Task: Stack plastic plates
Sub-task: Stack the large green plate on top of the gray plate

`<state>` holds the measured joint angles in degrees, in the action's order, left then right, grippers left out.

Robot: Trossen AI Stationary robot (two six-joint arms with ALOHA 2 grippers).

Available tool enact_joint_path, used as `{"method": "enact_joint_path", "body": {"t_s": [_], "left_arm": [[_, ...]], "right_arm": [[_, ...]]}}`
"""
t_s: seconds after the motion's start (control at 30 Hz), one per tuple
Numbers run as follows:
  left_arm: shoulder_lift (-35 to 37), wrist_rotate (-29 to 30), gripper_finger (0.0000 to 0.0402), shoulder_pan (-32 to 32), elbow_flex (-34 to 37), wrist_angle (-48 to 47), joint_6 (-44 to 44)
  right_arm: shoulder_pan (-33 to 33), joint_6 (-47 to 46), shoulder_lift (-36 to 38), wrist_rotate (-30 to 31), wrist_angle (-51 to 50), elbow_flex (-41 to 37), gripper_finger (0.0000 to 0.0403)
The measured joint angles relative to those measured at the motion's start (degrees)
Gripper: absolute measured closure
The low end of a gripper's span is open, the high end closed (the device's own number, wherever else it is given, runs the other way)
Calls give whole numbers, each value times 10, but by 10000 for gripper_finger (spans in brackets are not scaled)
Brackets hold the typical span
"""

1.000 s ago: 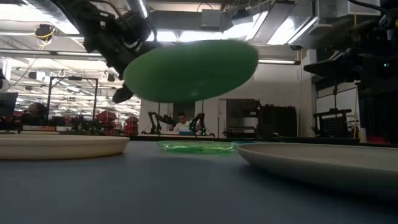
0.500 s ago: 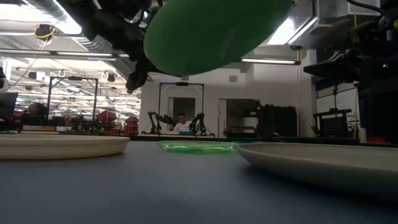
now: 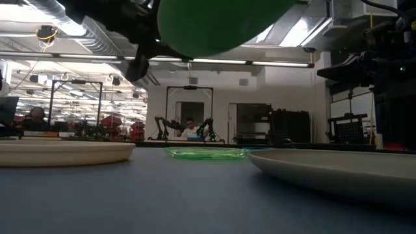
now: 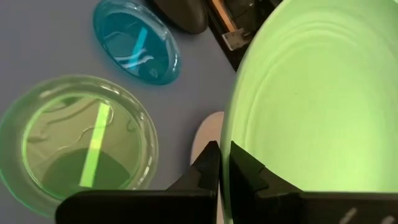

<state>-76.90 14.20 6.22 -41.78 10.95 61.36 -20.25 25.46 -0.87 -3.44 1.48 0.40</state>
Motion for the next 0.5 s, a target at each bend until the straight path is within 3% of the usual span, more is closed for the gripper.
{"method": "enact_joint_path", "body": {"t_s": [0.23,0.5], "left_arm": [[-46,22,397,29,-49,2,13],[-166,-30,398,40,-185,-54,-4]], "right_arm": [[0,5,0,0,0,0,403],[0,5,0,0,0,0,403]]}}
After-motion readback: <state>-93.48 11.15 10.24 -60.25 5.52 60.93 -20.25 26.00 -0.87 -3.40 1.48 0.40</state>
